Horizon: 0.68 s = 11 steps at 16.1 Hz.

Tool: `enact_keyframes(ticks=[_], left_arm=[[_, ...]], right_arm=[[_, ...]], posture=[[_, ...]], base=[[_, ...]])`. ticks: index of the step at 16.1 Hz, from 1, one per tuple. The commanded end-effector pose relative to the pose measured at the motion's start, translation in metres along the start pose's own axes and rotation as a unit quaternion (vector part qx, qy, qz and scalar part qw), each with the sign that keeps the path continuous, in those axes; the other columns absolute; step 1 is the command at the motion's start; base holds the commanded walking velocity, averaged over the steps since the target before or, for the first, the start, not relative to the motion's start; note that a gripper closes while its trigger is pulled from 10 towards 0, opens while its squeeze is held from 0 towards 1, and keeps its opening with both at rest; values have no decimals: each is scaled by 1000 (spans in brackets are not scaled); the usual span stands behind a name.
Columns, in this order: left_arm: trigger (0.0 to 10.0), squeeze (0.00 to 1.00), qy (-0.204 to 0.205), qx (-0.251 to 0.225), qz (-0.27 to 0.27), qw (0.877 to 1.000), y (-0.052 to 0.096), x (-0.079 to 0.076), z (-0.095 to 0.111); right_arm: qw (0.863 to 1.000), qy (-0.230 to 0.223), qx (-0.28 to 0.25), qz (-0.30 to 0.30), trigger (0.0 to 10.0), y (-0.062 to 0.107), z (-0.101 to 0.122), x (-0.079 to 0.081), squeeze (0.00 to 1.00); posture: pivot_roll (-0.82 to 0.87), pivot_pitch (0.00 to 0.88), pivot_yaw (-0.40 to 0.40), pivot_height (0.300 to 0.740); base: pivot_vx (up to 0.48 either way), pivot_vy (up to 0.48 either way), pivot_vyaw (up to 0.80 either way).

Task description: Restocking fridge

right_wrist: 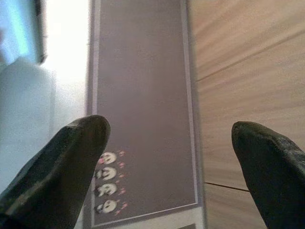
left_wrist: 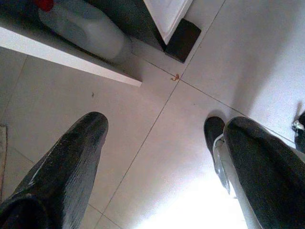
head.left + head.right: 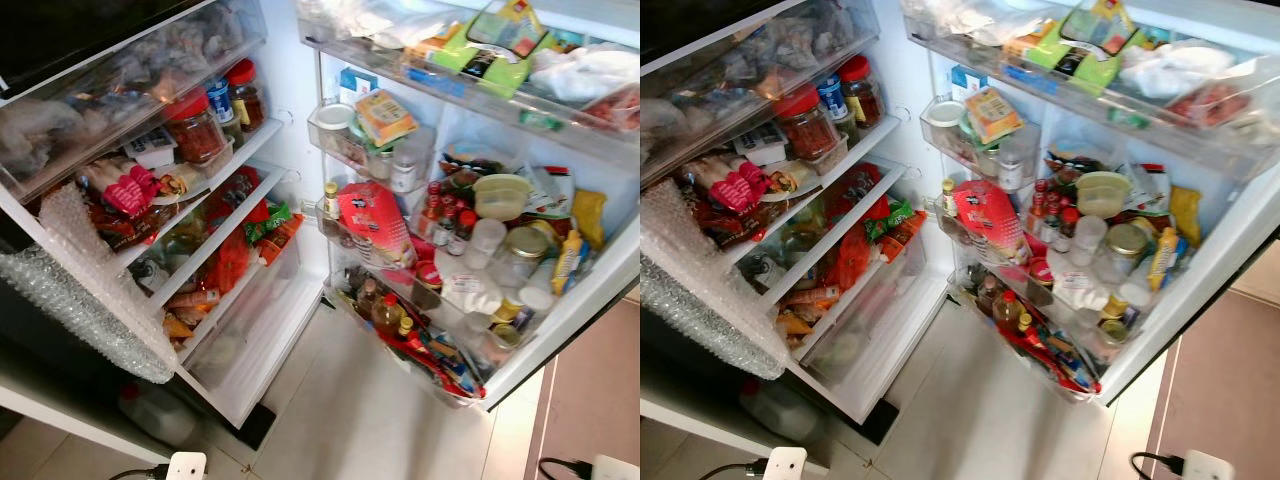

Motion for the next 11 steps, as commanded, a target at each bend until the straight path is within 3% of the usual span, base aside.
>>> enact_keyframes(ticks=[1, 6, 7, 11], left_arm=[[10000, 0, -7, 19, 10, 1000, 2, 8, -12], [10000, 0, 5, 49, 43, 998, 11, 35, -34], [10000, 0, 4, 52, 43, 998, 12, 37, -37], [10000, 0, 5, 53, 39, 998, 12, 32, -38]], right_arm=[[1000, -14, -1, -20, 10000, -2, 0, -12, 0], [997, -22, -43, -56, 10000, -12, 28, -40, 0], [996, -31, -54, -72, 10000, -15, 37, -51, 0], [991, -58, -83, -84, 10000, -19, 58, -66, 0]], posture=[[-148, 81, 59, 740], [-148, 63, 63, 740], [-146, 60, 63, 740], [-148, 49, 62, 740]], base=[[0, 0, 0], [0, 0, 0], [0, 0, 0], [0, 0, 0]])
Point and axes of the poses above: a point about 5 cm out from each wrist's last joint towards the gripper, its own y axis pointing back from the gripper into the wrist, its own z axis along the axis of the wrist's last joint, x = y × z, the point moved 6 cm from there along -y, pointing out of the wrist towards the gripper, and after that the axes turned 4 degrees about y, right-handed, at the moved point
